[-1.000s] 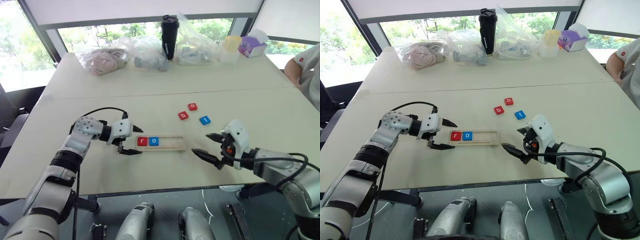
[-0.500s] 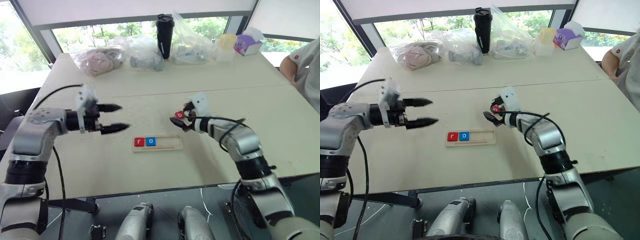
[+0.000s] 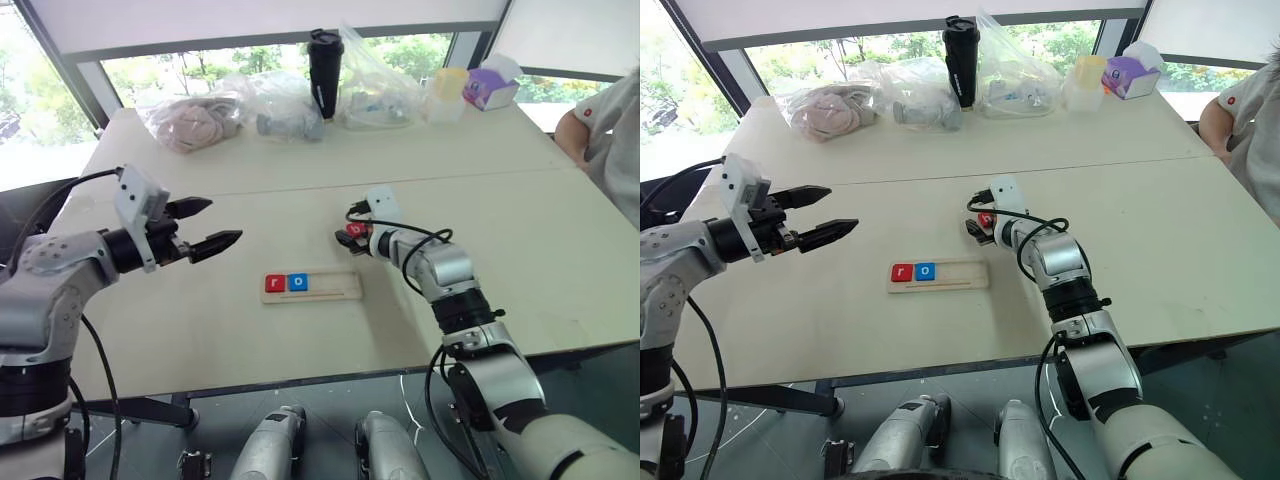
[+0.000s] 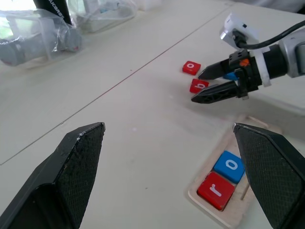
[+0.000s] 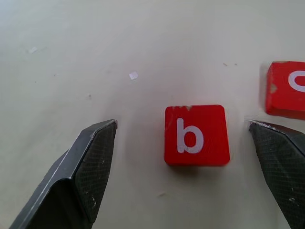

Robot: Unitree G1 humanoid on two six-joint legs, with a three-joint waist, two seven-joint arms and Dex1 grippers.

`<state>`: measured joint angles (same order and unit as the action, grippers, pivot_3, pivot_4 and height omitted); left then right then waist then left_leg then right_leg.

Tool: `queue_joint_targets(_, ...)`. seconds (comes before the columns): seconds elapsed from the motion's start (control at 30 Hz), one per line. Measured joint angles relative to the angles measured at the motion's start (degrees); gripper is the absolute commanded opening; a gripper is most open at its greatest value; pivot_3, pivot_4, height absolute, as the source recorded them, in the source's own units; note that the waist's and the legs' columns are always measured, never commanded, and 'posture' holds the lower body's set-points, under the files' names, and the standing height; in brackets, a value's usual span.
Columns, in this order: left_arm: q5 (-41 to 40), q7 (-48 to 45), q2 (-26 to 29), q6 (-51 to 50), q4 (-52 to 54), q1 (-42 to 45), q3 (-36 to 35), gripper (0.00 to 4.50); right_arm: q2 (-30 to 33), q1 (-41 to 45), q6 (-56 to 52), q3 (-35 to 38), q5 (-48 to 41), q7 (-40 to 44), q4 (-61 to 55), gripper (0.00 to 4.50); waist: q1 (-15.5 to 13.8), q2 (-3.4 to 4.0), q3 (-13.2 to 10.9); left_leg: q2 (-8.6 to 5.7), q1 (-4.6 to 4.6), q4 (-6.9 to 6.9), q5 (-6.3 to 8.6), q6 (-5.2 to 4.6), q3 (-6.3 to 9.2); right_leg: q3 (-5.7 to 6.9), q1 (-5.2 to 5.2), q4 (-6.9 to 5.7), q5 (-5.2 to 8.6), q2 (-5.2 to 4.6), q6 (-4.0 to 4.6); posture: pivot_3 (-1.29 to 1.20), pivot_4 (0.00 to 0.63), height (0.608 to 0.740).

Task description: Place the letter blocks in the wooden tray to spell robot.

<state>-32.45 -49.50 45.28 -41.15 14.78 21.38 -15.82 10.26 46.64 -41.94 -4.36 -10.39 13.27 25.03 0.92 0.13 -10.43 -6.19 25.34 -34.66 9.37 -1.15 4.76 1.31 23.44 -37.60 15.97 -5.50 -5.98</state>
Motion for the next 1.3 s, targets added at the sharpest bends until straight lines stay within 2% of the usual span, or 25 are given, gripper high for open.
queue_joint_targets(0.1,-0.45,0.17,0.67,0.01,0.04,0.00,-0.37,4.50,-0.37,-0.02,-0.15,0.29,0.82,-0.74,-0.02,2.11,0.07,0.00,0.00,0.00,0.00,0.03,0.00,0.01,0.00,0.00,0.02,0.00,0.00,0.00,0.00,0.00,0.150,0.740)
queue_joint_targets(0.13,-0.55,0.31,0.67,0.04,0.04,0.00,-0.36,4.50,-0.45,-0.03,-0.36,0.36,1.20,-1.08,-0.11,1.46,0.08,0.00,0.00,0.00,0.00,0.04,-0.01,0.01,0.00,0.00,0.03,0.00,0.00,0.00,0.00,0.00,0.150,0.740)
queue_joint_targets(0.17,-0.56,0.53,0.67,0.07,0.03,0.00,-0.31,4.50,-0.53,-0.03,-0.55,0.38,1.35,-1.28,-0.21,1.15,0.08,0.00,0.00,0.00,0.00,0.06,-0.01,0.02,0.00,0.00,0.03,0.00,0.00,0.00,0.00,0.00,0.150,0.740)
queue_joint_targets(0.4,-0.71,0.85,0.09,0.20,0.06,0.93,2.95,4.50,0.04,-1.53,-3.52,0.30,2.48,-1.53,-5.54,1.15,-0.10,0.01,0.00,-0.01,0.01,0.12,-0.02,0.04,-0.01,-0.02,0.08,0.00,0.00,-0.01,0.00,0.00,0.150,0.740)
queue_joint_targets(0.53,-0.57,0.00,-0.18,0.49,1.32,1.69,6.19,4.50,4.33,-6.00,-10.83,1.82,2.67,-2.12,-21.31,1.15,-0.51,0.01,0.01,-0.05,0.02,0.28,-0.03,0.05,-0.01,-0.05,0.13,0.04,0.00,-0.06,0.01,0.00,0.150,0.740)
queue_joint_targets(0.67,-0.68,-0.22,-2.88,0.55,3.41,1.81,11.02,4.50,4.52,-12.71,-26.10,8.09,0.30,-3.78,-41.49,1.15,-0.38,-0.01,0.02,-0.03,0.07,0.45,-0.08,-0.02,-0.06,-0.15,0.05,0.07,0.01,-0.05,0.02,0.00,0.150,0.740)
queue_joint_targets(0.77,-2.33,-0.26,-5.27,-0.32,5.30,1.89,12.86,4.50,2.42,-17.18,-37.29,12.72,-0.10,-5.37,-52.24,1.15,-0.08,-0.01,0.02,0.01,0.06,0.49,-0.10,-0.05,-0.10,-0.18,0.10,0.06,0.03,-0.04,0.05,0.00,0.150,0.740)
queue_joint_targets(0.93,-2.41,-1.20,-5.99,-0.59,5.88,2.44,16.33,4.50,-3.79,-23.56,-47.68,16.28,0.85,-8.62,-61.19,1.15,-0.25,0.00,0.08,0.02,-0.02,0.49,-0.11,-0.04,-0.09,-0.30,0.08,0.03,0.05,0.01,0.11,0.00,0.150,0.740)
queue_joint_targets(1.03,-0.26,-2.86,-5.89,1.01,4.20,2.43,19.45,4.50,-9.16,-24.40,-49.70,16.77,2.01,-10.77,-61.31,1.15,-0.07,0.03,0.06,-0.01,-0.01,0.48,-0.12,-0.02,-0.20,-0.47,0.16,0.03,0.08,0.02,0.17,0.00,0.150,0.740)
queue_joint_targets(1.17,-0.29,-3.32,-7.00,1.50,3.02,2.42,19.56,4.50,-14.50,-23.73,-50.14,16.95,3.13,-13.14,-63.37,1.15,-0.18,0.03,0.06,0.00,-0.01,0.49,-0.12,0.00,-0.19,-0.48,0.26,0.03,0.04,0.03,0.10,0.00,0.150,0.740)
queue_joint_targets(1.3,-0.28,-3.34,-7.23,1.56,2.39,2.41,19.56,4.50,-16.57,-24.59,-50.16,15.23,3.29,-13.80,-63.68,1.15,-0.22,0.03,0.06,-0.03,0.00,0.52,-0.11,0.01,-0.20,-0.49,0.43,0.04,0.03,0.02,0.09,0.00,0.150,0.740)
